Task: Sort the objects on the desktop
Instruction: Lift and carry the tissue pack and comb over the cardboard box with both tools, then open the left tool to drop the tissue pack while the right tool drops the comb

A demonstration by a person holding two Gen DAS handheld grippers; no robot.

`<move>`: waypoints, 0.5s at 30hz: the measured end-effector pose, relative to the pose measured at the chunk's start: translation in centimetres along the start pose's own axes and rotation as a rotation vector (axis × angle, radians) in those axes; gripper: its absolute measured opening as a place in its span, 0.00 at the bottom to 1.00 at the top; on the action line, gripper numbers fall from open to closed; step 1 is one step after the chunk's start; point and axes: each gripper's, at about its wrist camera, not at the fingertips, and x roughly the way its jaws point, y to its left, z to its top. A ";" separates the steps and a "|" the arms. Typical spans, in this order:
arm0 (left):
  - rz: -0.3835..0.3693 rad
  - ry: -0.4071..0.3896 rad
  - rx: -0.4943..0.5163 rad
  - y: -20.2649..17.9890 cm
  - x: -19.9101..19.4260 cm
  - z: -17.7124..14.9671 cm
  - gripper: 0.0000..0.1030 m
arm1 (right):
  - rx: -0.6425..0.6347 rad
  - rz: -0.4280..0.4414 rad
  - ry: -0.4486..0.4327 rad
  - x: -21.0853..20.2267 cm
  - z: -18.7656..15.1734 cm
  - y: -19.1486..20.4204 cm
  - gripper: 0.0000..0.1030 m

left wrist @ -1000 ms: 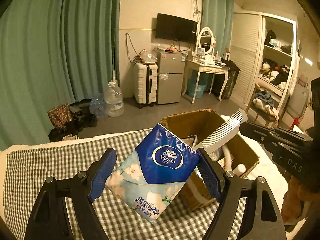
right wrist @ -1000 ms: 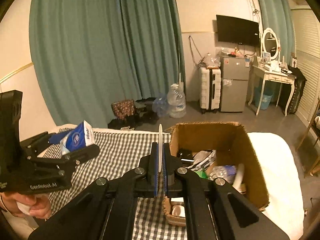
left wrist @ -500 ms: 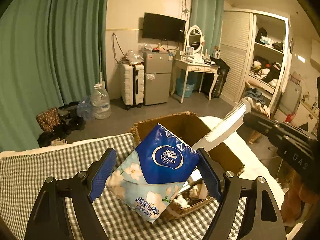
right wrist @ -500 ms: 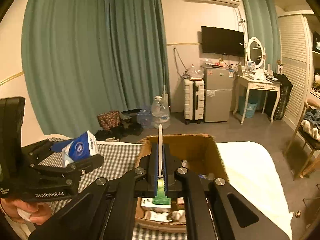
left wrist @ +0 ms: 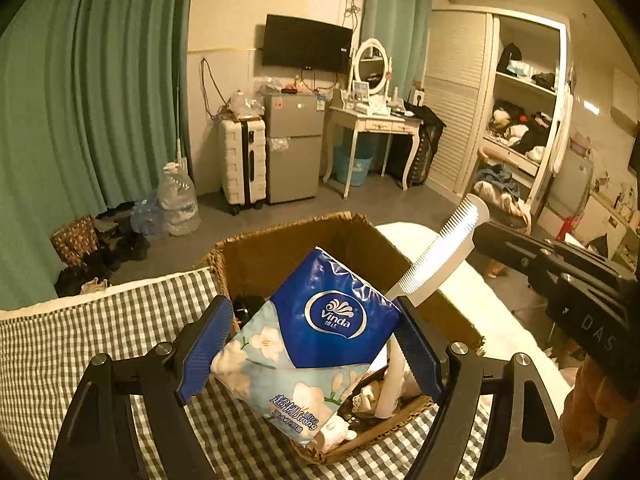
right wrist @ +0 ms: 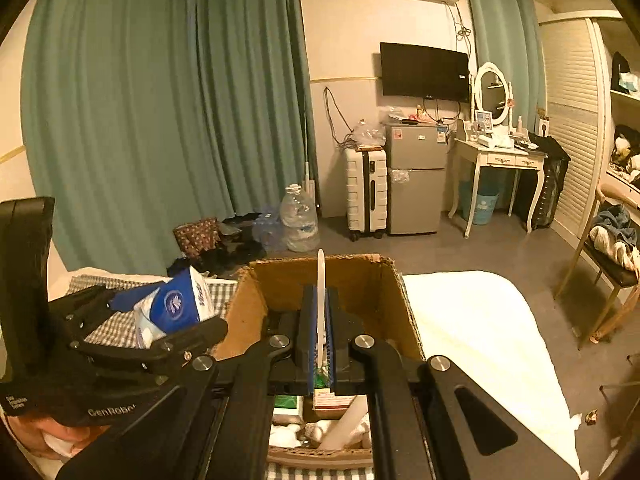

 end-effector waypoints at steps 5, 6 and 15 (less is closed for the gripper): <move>0.002 0.011 -0.040 1.0 1.8 -0.2 0.80 | 0.000 -0.007 0.030 2.0 -1.0 -0.5 0.03; 0.005 0.010 -0.038 1.1 2.1 -0.2 0.80 | -0.001 -0.009 0.035 2.4 -1.2 -0.6 0.03; -0.006 0.024 -0.006 0.8 5.2 -0.6 0.80 | -0.004 -0.006 0.091 5.5 -2.8 -2.0 0.04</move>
